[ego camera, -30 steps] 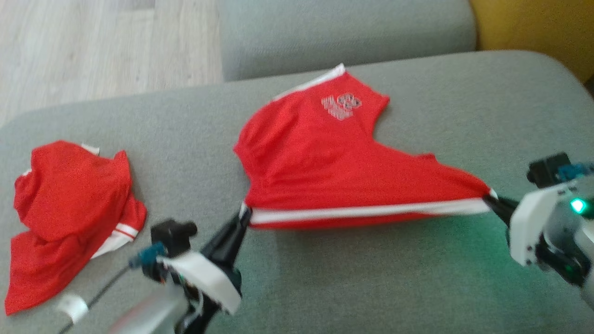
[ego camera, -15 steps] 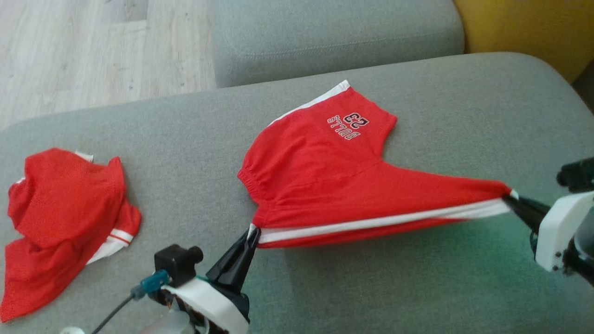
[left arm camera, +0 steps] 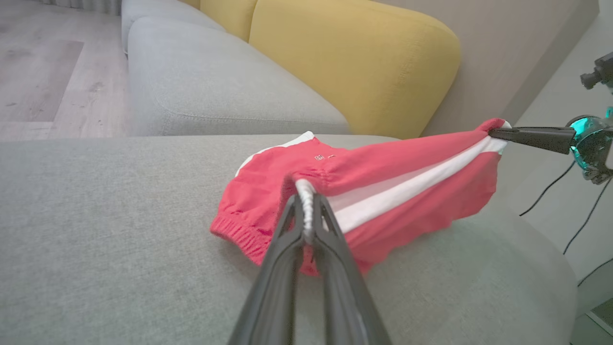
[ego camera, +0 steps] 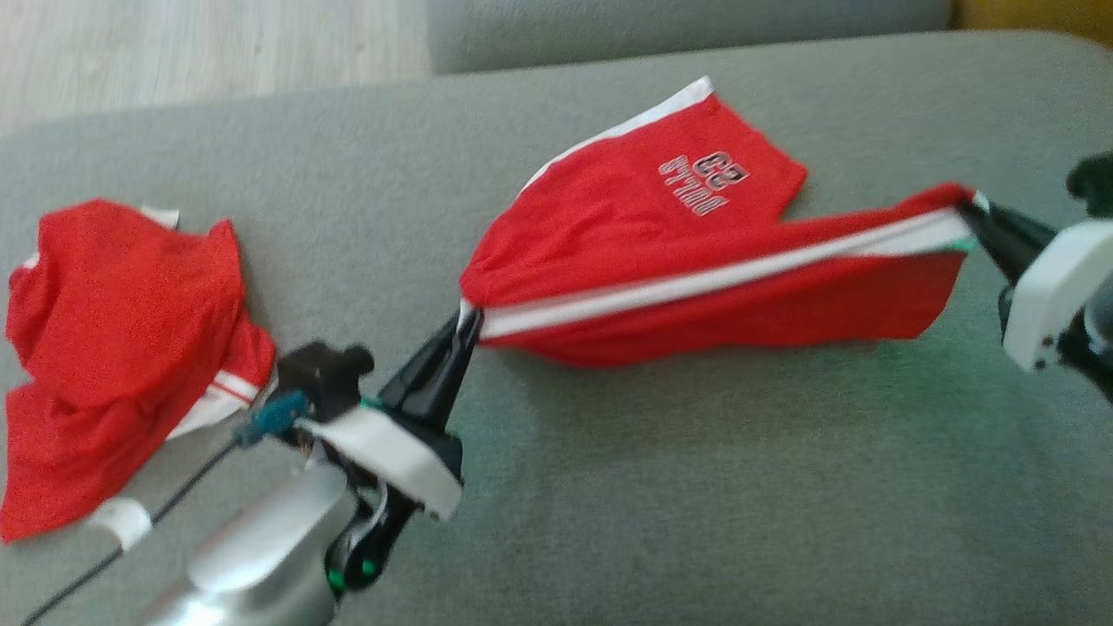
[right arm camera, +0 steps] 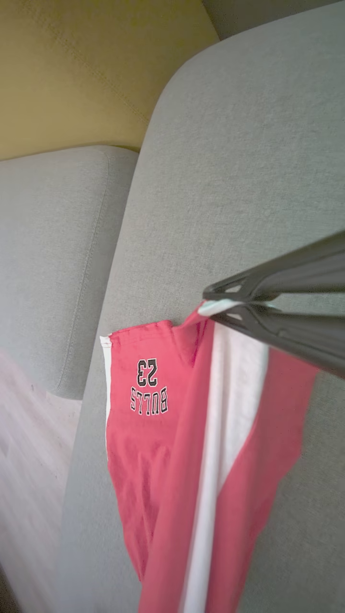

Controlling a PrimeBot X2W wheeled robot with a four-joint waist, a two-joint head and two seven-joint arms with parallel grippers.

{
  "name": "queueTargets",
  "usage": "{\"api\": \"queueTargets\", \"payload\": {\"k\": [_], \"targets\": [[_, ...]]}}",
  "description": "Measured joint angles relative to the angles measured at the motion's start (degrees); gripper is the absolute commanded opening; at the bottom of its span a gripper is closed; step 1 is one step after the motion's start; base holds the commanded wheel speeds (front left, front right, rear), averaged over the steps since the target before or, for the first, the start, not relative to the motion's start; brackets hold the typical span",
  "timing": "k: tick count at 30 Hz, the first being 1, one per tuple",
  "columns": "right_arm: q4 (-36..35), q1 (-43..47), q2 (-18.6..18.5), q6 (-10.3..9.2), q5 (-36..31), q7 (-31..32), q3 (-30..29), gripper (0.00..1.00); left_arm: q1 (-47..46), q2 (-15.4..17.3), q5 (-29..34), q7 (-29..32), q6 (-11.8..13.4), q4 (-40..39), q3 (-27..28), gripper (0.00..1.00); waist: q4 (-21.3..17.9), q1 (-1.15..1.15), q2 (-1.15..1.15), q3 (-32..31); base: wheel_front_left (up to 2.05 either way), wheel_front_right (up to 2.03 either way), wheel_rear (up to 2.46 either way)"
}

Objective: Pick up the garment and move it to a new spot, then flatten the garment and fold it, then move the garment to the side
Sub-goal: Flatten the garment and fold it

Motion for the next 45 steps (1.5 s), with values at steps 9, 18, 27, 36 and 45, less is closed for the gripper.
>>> {"api": "queueTargets", "payload": {"k": [9,18,27,36,45], "targets": [[5.8,-12.01,1.37,0.0,-4.92,0.46,1.23,0.0,-8.89,-3.47,0.44,2.23,-2.58,5.39,0.78,0.0,4.22,0.0,0.0,6.43,0.0,0.0,0.0],[13.85,-23.47,1.38,0.0,-8.09,-0.77,5.48,0.0,-19.65,-8.26,1.03,4.58,-5.09,13.34,0.42,0.0,8.1,0.0,0.0,13.34,0.0,0.0,0.0],[21.73,-29.8,2.79,0.0,-8.42,-4.75,9.76,0.0,-24.33,-12.04,1.03,4.27,-6.56,20.48,-0.55,0.0,10.95,-0.01,0.0,17.7,0.0,0.0,0.0],[29.31,-33.05,4.22,0.0,-8.82,-9.81,11.2,1.0,-25.66,-13.46,1.03,2.33,-6.61,25.95,-0.63,1.0,11.36,-0.01,-0.01,18.32,0.0,0.0,0.0],[34.81,-33.2,7.84,0.0,-7.58,-23.49,8.5,1.0,-25.55,-13.4,0.94,-1.63,-6.72,28.56,3.18,1.0,9.77,-0.02,0.0,14.08,0.0,0.0,0.0]]}}
